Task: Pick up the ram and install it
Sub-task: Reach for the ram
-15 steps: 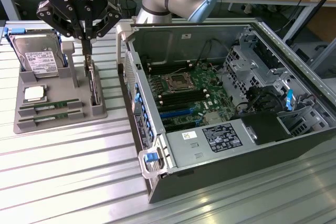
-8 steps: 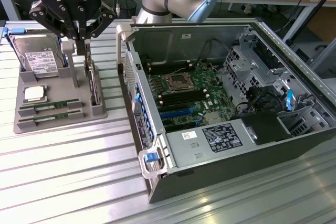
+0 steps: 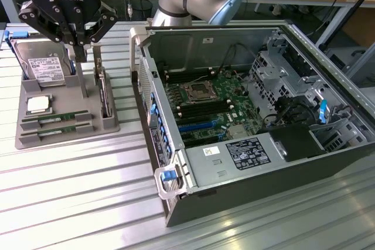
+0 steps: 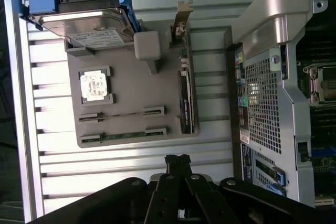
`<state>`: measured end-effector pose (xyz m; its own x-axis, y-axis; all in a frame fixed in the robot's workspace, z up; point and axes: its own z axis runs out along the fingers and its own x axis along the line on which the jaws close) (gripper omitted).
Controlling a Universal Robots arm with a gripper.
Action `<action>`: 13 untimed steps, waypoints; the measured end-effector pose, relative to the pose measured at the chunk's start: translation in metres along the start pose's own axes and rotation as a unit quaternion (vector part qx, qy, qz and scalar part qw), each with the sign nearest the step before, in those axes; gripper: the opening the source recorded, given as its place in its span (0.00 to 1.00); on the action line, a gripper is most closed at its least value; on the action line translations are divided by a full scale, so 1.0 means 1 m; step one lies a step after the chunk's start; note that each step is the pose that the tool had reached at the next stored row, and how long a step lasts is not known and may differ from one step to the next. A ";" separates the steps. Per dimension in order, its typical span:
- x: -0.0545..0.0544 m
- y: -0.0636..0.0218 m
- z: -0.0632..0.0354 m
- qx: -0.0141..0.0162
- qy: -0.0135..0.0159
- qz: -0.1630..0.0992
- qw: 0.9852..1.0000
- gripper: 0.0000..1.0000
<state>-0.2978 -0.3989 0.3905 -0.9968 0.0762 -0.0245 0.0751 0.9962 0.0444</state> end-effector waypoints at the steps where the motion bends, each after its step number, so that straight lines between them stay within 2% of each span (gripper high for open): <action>1: 0.001 -0.0001 0.0000 0.000 0.000 0.000 1.000 0.10; 13: 0.016 -0.0013 -0.0001 0.000 0.000 0.000 1.000 0.10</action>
<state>-0.3141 -0.3989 0.3901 -0.9968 0.0762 -0.0244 0.0751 0.9962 0.0443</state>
